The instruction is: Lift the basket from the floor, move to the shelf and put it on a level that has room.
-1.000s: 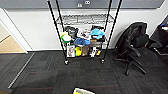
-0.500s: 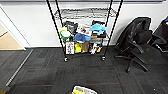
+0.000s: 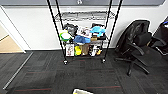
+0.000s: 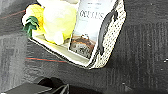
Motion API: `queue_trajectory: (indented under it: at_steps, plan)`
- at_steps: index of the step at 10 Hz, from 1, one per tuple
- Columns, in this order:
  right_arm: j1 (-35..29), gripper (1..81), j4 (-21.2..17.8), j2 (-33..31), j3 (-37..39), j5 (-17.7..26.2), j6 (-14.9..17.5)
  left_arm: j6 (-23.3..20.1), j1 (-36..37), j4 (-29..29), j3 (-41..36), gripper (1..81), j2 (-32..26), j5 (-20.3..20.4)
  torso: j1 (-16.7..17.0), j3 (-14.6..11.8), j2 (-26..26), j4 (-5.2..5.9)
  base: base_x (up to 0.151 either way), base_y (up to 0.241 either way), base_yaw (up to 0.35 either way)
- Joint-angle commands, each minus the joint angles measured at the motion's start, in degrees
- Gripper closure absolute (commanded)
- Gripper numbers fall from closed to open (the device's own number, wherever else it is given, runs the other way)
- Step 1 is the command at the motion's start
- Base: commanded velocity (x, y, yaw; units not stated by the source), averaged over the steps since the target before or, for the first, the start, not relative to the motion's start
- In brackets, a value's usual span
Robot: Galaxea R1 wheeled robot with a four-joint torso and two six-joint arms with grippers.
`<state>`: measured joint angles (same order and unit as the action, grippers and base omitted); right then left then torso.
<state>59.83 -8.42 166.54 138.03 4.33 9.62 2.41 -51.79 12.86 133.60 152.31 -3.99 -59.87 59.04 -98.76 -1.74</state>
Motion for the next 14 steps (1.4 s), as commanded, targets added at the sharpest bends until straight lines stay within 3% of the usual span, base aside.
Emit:
queue_trajectory:
  at_steps: [1, 3, 9, 11, 12, 13, 14]
  plan:
    - [-3.79, 1.0, -1.16, -0.13, -0.58, 3.40, -0.04, -0.22, 6.47, -0.29, 2.81, 1.0, 0.37, -4.36, -3.63, 0.00, -5.62, 0.00, 0.000, 0.000, 0.000]
    - [-3.79, 1.0, -0.98, -0.21, -0.58, 3.41, -0.04, -0.48, 7.35, -3.01, 0.97, 1.0, 0.19, -8.05, -6.10, 0.00, -9.56, 0.00, 0.000, 0.000, 0.000]
    - [-5.46, 1.0, -1.07, 1.36, 0.03, 3.41, -0.04, -0.48, 8.58, -5.57, -0.80, 1.0, -0.42, -8.23, -13.35, 0.00, -21.17, 0.00, 0.000, 0.000, 0.000]
    - [-7.04, 1.0, -2.47, 1.90, 0.48, 3.41, -1.53, -0.48, 9.55, -5.48, -0.79, 1.0, -0.69, -8.32, -15.74, 0.00, -25.01, 0.00, 0.000, 0.000, 0.000]
    - [-7.74, 1.0, -2.47, 2.24, 0.56, 3.41, -2.84, -0.39, 10.17, -5.39, -0.79, 1.0, -0.69, -8.32, -17.05, 3.09, -27.08, 0.00, 0.000, 0.000, 0.000]
    - [-8.27, 1.0, -2.39, 2.51, 0.56, 3.41, -3.63, -0.39, 10.69, -5.48, -0.79, 1.0, -0.69, -8.92, -17.86, 3.41, -28.42, 0.00, 0.000, 0.000, 0.000]
    - [-8.63, 1.0, -2.39, 2.69, 0.56, 3.41, -4.34, -0.39, 11.04, -5.48, -0.62, 1.0, -0.60, -9.11, -19.08, 1.25, -30.37, 0.00, 0.000, 0.000, 0.000]
